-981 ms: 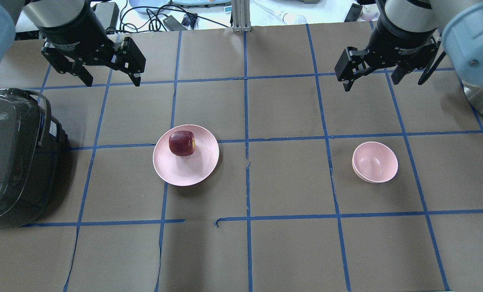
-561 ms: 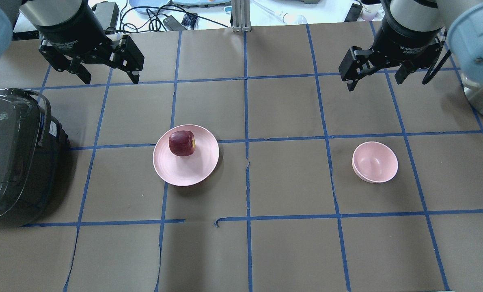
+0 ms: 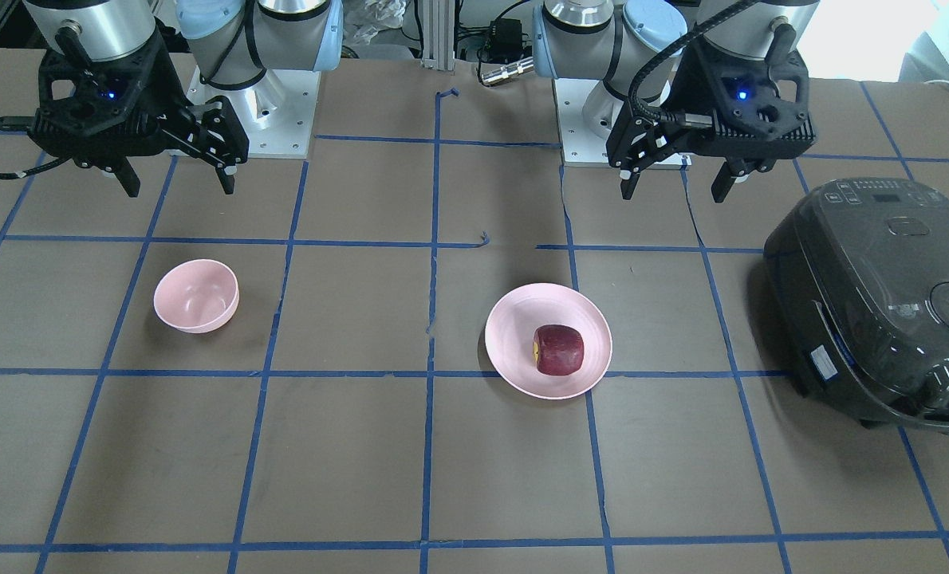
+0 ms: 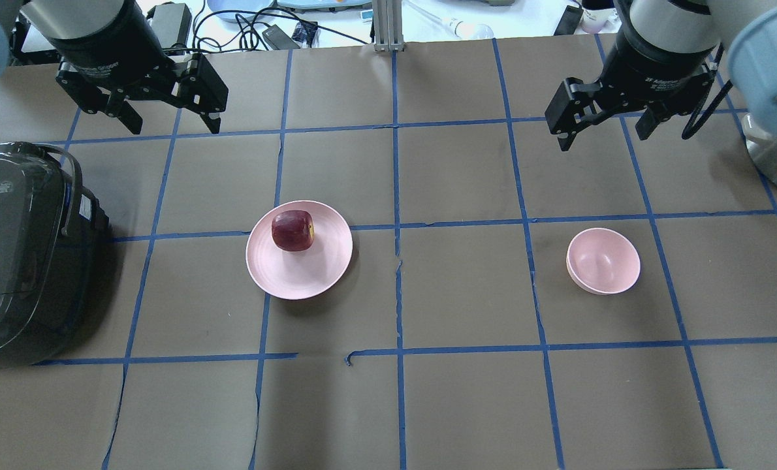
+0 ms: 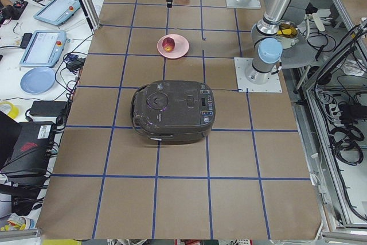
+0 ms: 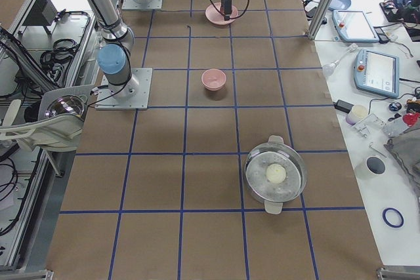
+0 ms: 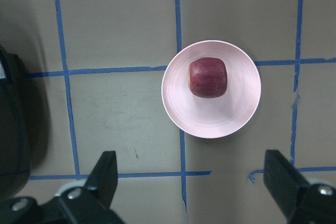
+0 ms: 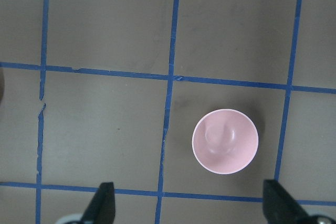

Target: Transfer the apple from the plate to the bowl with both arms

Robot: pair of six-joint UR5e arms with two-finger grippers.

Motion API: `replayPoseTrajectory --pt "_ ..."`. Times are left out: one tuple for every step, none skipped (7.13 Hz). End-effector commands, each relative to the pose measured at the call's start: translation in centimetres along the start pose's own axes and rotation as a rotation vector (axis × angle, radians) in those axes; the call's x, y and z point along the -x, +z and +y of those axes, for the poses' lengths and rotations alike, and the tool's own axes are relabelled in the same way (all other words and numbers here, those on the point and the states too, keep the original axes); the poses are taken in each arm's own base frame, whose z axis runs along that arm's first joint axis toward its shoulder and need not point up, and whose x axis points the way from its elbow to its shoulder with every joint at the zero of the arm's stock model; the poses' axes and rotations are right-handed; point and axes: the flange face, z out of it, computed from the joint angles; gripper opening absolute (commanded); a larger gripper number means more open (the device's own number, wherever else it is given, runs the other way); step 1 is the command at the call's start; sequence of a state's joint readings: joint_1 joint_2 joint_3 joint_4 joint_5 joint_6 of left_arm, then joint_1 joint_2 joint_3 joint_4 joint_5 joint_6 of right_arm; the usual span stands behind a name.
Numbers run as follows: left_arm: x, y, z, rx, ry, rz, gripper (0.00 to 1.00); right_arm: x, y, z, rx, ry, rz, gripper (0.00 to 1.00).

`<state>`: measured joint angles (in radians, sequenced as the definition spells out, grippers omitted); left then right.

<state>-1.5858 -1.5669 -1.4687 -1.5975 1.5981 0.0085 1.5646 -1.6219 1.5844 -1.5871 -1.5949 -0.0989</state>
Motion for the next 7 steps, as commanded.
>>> replayPoseTrajectory --pt "-0.27 -0.03 0.41 0.005 -0.005 0.003 1.00 0.12 0.10 0.43 0.025 0.012 -0.010 1.00" --pt "-0.13 -0.17 0.45 0.004 -0.032 -0.003 1.00 0.15 0.04 0.42 0.025 0.012 -0.013 1.00" --pt "0.14 -0.09 0.30 0.004 -0.037 -0.001 1.00 0.22 0.29 0.68 0.050 0.012 -0.020 1.00" --pt "0.06 -0.01 0.27 0.006 -0.036 0.000 1.00 0.30 0.44 0.80 0.060 0.010 -0.019 1.00" --pt "0.05 -0.01 0.27 0.006 -0.036 0.001 1.00 0.32 0.66 0.65 0.064 -0.003 -0.023 1.00" --pt "0.15 -0.09 0.30 0.004 -0.037 -0.002 1.00 0.32 0.63 0.55 0.061 0.007 -0.024 1.00" --pt "0.18 0.00 0.23 0.006 -0.037 0.002 1.00 0.32 0.54 0.52 0.058 0.011 -0.023 1.00"
